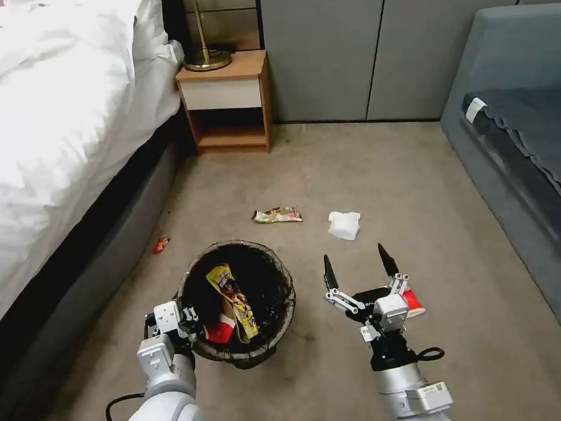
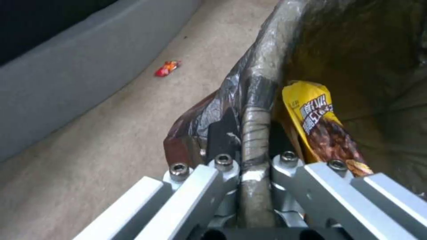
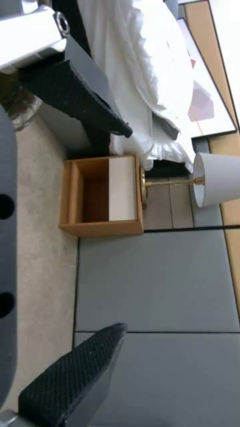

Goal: Pick up the trash bin, then pick up the garbage from the floor and place it into the trash bin.

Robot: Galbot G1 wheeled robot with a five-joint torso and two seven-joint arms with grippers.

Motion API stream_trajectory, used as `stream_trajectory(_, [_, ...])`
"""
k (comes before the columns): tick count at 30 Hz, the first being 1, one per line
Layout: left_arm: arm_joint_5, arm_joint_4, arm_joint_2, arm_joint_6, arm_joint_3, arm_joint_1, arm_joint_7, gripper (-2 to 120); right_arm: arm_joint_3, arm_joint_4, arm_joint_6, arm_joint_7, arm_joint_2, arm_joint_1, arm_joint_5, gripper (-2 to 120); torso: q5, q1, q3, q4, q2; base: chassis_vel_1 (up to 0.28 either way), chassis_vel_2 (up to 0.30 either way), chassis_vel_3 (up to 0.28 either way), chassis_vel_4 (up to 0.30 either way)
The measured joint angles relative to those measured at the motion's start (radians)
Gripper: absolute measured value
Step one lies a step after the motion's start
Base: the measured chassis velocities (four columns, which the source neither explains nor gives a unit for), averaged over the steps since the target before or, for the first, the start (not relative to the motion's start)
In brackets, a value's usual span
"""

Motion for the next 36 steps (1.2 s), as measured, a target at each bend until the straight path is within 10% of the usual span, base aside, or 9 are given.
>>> stream_trajectory(24, [-0.001, -0.002, 0.000, 0.001, 0.001, 0.000, -0.001, 0, 0.023, -0.013, 0.057, -0.040, 0.002, 0.033, -0.026, 100, 0.0001, 0.000, 0.000, -0.0001, 0.000, -0.065, 0.061, 0.060, -0.059])
stream_trajectory(36, [-0.004, -0.007, 0.002, 0.001, -0.004, 0.002, -0.001, 0, 0.158, 0.046, -0.143, 0.008, -0.048, 0.101, 0.063, 100, 0.0002, 0.000, 0.000, 0.0000, 0.000, 0.000, 0.000, 0.000, 0.000])
